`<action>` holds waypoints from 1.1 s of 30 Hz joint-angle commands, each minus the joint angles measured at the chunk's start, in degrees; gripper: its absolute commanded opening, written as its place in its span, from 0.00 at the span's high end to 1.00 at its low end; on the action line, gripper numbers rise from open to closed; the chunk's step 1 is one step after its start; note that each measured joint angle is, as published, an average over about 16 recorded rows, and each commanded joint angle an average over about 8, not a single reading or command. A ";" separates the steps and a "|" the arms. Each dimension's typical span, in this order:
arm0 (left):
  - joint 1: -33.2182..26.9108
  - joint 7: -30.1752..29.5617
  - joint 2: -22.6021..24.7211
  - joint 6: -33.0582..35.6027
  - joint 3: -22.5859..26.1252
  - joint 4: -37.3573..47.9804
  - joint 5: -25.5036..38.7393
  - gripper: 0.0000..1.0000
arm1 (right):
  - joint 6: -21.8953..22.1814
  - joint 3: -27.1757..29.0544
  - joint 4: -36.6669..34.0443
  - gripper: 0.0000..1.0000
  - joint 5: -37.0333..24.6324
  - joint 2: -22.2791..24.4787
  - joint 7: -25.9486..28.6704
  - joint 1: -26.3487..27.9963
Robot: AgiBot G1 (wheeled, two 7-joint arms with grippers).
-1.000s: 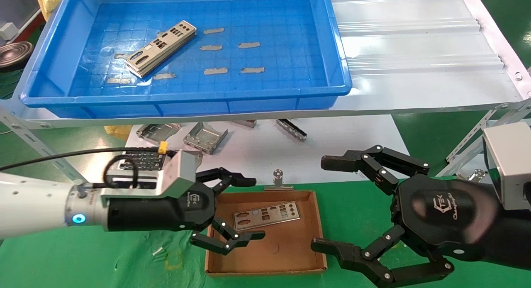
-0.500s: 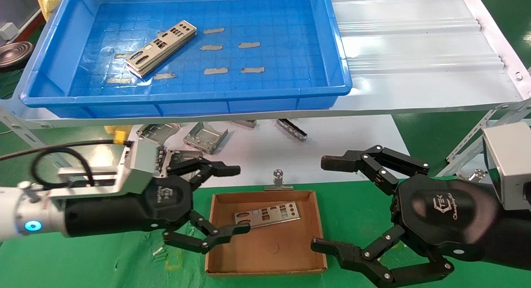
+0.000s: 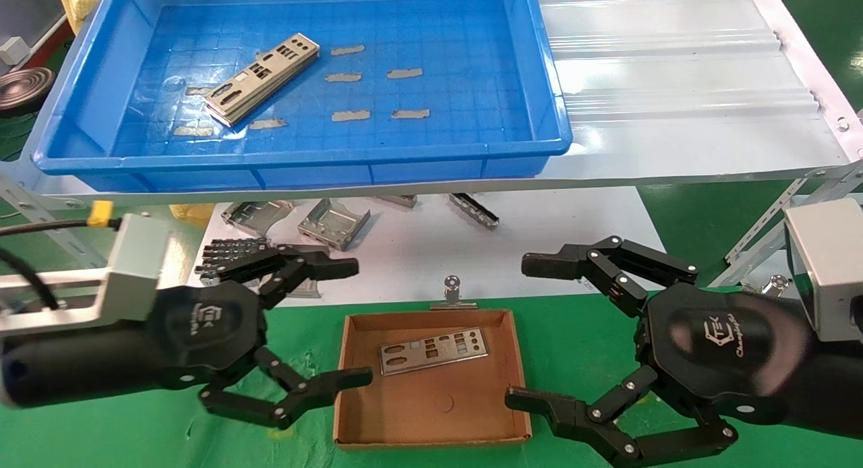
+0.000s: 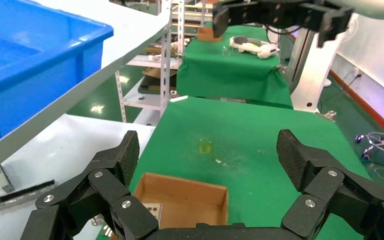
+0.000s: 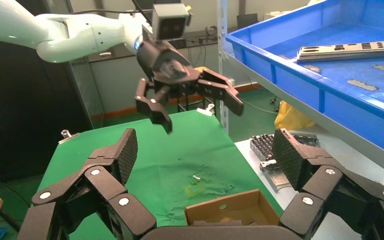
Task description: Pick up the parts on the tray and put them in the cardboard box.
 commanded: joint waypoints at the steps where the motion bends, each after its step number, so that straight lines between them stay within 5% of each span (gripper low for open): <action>1: 0.80 -0.89 -0.97 0.01 -0.98 -1.64 -0.59 0.00 | 0.00 0.00 0.00 0.00 0.00 0.00 0.00 0.00; 18: 7.03 -7.67 -8.49 0.09 -8.64 -14.46 -5.25 0.00 | 0.01 0.00 -0.01 0.00 0.00 0.00 0.00 -0.01; 33: 7.19 -7.74 -8.65 0.10 -8.80 -14.66 -5.42 0.00 | 0.01 0.00 -0.02 0.00 0.01 0.00 0.00 -0.01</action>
